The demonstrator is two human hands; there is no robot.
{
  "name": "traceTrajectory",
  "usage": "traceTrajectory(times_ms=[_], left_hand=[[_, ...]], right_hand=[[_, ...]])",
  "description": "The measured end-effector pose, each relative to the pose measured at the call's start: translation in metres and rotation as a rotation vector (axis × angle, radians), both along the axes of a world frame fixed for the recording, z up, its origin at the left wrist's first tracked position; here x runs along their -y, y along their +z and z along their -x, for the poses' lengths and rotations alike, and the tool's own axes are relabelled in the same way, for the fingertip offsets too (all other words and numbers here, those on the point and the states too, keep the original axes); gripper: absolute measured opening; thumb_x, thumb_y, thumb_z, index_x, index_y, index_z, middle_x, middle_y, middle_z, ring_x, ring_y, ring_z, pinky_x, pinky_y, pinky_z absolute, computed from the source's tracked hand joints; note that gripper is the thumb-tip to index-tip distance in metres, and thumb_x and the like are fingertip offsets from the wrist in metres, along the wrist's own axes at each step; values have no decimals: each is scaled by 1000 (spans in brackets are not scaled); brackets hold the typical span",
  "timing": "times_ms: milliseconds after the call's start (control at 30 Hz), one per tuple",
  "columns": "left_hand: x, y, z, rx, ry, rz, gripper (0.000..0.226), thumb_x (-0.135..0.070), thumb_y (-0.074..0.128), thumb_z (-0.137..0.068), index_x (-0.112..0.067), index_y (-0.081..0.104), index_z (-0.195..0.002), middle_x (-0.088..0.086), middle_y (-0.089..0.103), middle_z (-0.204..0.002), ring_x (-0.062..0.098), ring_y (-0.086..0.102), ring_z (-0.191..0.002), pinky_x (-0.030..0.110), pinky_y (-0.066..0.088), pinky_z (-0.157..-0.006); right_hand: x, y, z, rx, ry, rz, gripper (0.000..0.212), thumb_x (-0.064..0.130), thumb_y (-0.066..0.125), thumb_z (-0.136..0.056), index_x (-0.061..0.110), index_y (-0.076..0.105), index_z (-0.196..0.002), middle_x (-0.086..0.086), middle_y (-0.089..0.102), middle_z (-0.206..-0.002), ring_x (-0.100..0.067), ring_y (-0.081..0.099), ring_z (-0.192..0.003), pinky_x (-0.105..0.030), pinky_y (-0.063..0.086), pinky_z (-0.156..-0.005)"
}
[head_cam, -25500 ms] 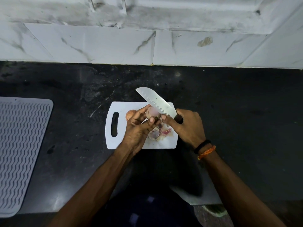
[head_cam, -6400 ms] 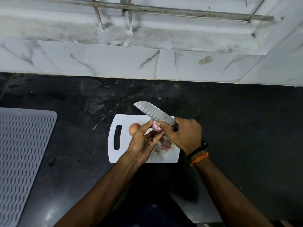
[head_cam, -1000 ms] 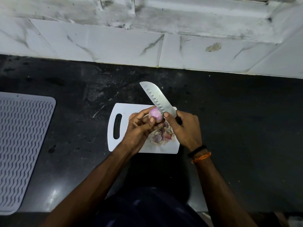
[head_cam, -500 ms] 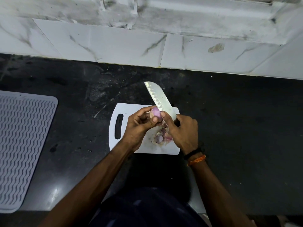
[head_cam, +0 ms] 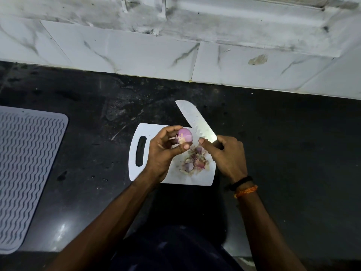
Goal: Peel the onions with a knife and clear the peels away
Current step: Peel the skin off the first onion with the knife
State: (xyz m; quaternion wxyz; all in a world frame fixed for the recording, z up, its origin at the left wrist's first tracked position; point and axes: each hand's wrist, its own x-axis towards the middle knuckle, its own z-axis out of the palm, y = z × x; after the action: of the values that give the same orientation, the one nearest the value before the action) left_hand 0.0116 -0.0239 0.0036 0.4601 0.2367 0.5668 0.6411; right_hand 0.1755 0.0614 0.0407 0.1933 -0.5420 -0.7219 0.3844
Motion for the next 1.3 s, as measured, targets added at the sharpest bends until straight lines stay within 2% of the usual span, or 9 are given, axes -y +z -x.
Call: traceTrajectory(times_ms=[167, 333, 433, 600, 767, 933, 1067, 1200, 1300], left_hand=[[3, -2, -1, 131, -34, -47, 54, -11, 84, -73, -10, 65, -124, 21, 66, -127, 43, 62, -119, 64, 46, -104], [5, -2, -2, 185, -45, -40, 51, -13, 84, -72, -11, 68, -121, 22, 69, -123, 43, 64, -115, 64, 47, -102], [5, -1, -1, 164, -53, -37, 52, -18, 89, -71, -14, 69, -119, 23, 68, -123, 45, 63, -117, 66, 46, -101], [4, 4, -4, 54, -71, -17, 40, -16, 84, -74, -18, 73, -112, 20, 72, -114, 41, 67, -110, 66, 50, -97], [3, 4, -3, -17, -40, 23, 35, -13, 85, -71, -28, 74, -101, 9, 75, -101, 32, 70, -101, 61, 52, -97], [1, 3, -1, -38, -61, 21, 42, -4, 88, -71, -17, 71, -107, 12, 74, -108, 34, 69, -106, 56, 53, -98], [0, 5, 0, -33, -95, 2, 48, 9, 85, -69, -6, 66, -111, 14, 74, -110, 35, 69, -106, 52, 57, -92], [-1, -1, 3, -152, -43, 61, 49, -6, 93, -65, -8, 68, -107, 10, 76, -105, 32, 72, -102, 56, 56, -92], [-1, -5, 5, -225, -9, 108, 46, -16, 95, -64, -16, 70, -103, 5, 76, -102, 30, 72, -98, 55, 58, -89]], right_hand=[[-2, 1, 2, 46, 77, -46, 53, 48, 64, -92, 22, 46, -50, 5, 52, -48, -8, 46, -44, -25, 31, -51], [2, 0, 7, 62, 132, -83, 48, 48, 60, -94, 27, 47, -53, 10, 48, -49, -8, 45, -44, -20, 29, -48], [4, -1, 8, 74, 130, -131, 51, 51, 59, -94, 28, 41, -53, 10, 44, -48, -8, 42, -44, -24, 29, -49], [9, 0, 16, 156, 87, -155, 58, 80, 48, -77, 25, 51, -59, 13, 49, -52, -4, 50, -48, -18, 30, -48], [7, -4, 18, 180, 88, -83, 62, 81, 44, -77, 24, 47, -52, 10, 46, -48, -11, 49, -50, -26, 36, -57], [1, -5, 17, 99, 39, 38, 60, 65, 60, -85, 17, 50, -51, 1, 50, -49, -11, 47, -49, -29, 38, -56], [-3, 0, 16, 83, 19, 69, 61, 64, 62, -85, 15, 48, -50, -1, 50, -49, -11, 46, -48, -27, 36, -55], [1, 4, 15, 115, 45, 52, 62, 66, 61, -84, 17, 48, -49, 3, 47, -46, -8, 44, -46, -24, 34, -54], [6, 6, 17, 25, 73, 79, 61, 61, 67, -84, 21, 45, -43, 7, 44, -40, -8, 42, -42, -27, 35, -52]])
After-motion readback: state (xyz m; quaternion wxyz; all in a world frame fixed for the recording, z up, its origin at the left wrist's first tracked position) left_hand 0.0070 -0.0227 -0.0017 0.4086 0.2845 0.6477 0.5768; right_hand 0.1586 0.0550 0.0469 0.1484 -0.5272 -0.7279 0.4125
